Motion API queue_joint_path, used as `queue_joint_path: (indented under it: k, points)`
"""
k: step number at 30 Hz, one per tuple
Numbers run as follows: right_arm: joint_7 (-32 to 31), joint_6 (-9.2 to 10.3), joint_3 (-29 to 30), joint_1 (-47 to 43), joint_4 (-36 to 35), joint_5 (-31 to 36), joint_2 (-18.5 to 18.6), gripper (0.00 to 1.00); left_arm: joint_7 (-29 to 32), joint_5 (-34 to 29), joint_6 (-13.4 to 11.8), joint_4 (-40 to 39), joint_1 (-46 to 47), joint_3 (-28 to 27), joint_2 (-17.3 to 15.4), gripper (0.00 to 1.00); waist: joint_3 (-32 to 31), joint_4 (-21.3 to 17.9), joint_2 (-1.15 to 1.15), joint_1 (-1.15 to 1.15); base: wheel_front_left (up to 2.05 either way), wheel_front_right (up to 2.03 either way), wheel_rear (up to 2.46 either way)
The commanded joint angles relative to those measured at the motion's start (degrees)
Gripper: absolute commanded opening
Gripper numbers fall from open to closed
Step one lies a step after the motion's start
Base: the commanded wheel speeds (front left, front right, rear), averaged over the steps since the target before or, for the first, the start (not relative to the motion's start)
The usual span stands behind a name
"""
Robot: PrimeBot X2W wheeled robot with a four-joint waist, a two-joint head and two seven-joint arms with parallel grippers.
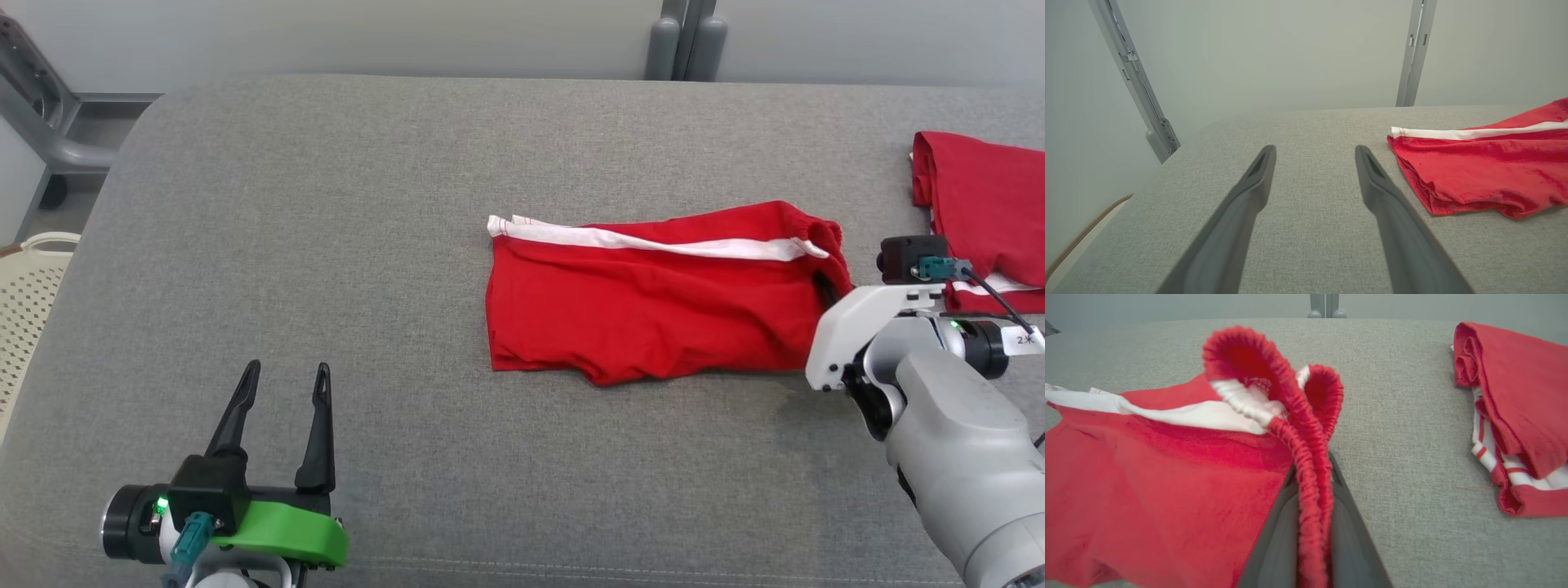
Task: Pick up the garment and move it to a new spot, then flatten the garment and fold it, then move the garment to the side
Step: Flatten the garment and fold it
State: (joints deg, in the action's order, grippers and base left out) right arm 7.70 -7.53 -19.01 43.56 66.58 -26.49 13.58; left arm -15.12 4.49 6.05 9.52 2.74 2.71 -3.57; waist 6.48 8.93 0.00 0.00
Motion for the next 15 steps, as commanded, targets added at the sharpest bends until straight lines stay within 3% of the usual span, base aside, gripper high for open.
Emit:
queue_joint_path:
  k: [1,7,15]
  points:
    - [-0.71,0.08,-0.56,0.01,-1.78,-1.97,-0.41,0.00,0.04,0.13,-0.07,-0.13,-0.51,-0.07,0.01,1.00,-0.04,-0.37,0.00,0.00,0.00,0.00,0.00]
    - [-6.76,0.06,-3.03,-1.96,-11.37,-13.58,-1.35,0.00,0.04,0.38,0.09,0.08,-0.45,0.07,0.04,1.00,-0.44,-0.74,0.00,0.00,0.00,0.00,0.00]
    - [-14.65,0.05,-5.66,-4.77,-23.26,-28.81,0.02,0.00,0.04,0.61,0.24,0.27,-0.73,0.67,0.15,1.00,-1.13,0.38,0.00,0.00,0.00,0.00,0.00]
